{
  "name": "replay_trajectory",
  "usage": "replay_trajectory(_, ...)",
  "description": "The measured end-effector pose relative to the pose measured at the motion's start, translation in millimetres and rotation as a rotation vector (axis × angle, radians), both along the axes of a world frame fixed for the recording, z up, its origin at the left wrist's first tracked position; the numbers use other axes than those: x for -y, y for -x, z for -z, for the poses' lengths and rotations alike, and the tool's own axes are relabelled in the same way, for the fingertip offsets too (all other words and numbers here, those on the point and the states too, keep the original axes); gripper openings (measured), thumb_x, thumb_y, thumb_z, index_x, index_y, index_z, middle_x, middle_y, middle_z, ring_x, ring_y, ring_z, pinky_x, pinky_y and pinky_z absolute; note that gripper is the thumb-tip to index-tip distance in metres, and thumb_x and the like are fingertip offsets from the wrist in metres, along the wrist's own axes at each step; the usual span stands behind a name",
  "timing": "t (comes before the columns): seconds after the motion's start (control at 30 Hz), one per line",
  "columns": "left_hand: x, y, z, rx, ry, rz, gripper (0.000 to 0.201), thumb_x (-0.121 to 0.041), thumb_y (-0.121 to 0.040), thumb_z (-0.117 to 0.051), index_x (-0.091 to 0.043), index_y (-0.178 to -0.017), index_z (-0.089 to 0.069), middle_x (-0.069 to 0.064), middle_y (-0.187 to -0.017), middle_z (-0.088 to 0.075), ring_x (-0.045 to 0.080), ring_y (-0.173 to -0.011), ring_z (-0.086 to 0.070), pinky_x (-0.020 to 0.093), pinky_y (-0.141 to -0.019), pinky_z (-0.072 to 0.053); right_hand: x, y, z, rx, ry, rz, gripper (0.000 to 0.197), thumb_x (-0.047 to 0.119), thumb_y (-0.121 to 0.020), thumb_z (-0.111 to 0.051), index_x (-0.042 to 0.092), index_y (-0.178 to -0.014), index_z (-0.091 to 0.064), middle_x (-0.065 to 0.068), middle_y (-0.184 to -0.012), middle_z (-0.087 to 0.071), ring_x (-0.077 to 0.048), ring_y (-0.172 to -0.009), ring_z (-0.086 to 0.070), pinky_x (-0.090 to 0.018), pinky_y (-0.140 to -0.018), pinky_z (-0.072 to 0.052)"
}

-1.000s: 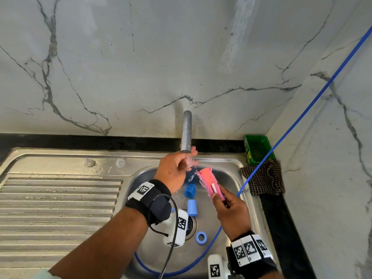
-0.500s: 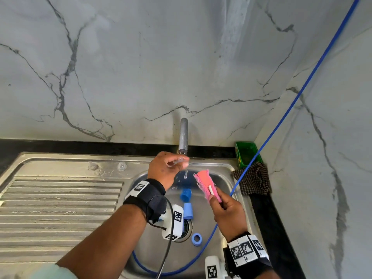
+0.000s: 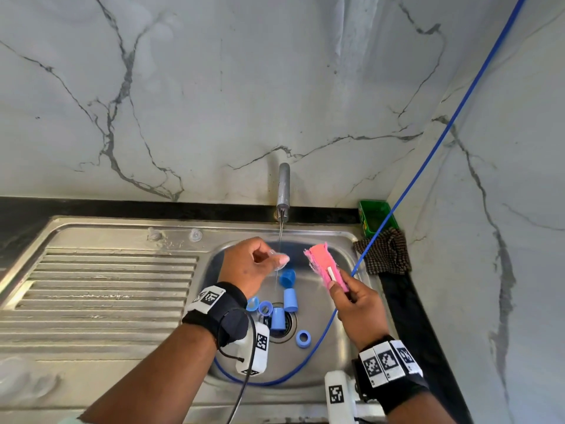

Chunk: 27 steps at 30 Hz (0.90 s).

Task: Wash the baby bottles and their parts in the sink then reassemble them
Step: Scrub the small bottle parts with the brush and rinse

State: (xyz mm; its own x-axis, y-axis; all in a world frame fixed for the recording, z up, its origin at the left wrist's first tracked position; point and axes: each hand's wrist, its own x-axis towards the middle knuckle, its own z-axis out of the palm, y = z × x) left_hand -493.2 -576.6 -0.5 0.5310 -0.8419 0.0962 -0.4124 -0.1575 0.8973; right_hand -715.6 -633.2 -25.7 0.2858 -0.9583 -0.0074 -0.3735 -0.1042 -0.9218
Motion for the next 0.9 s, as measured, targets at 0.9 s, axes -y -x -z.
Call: replay_trajectory(0.9,15.8,-165.9,98.2,0.074,-0.331,-0.455,0.068,-0.002,-0.082,-0.069,-0.021,-0.139,-0.038,0.002,-0.1,-0.07,0.03,-0.092,-0.066,0.039,-0.093,-0.049,21.6,-35.3,13.0,-0.076,-0.13,-0.014,0.05,0.026,-0.097,-0.063,0.075,-0.088,-0.058,0.002,-0.055,-0.053,-0.013,-0.051,-0.043,-0.042,-0.053,-0.048)
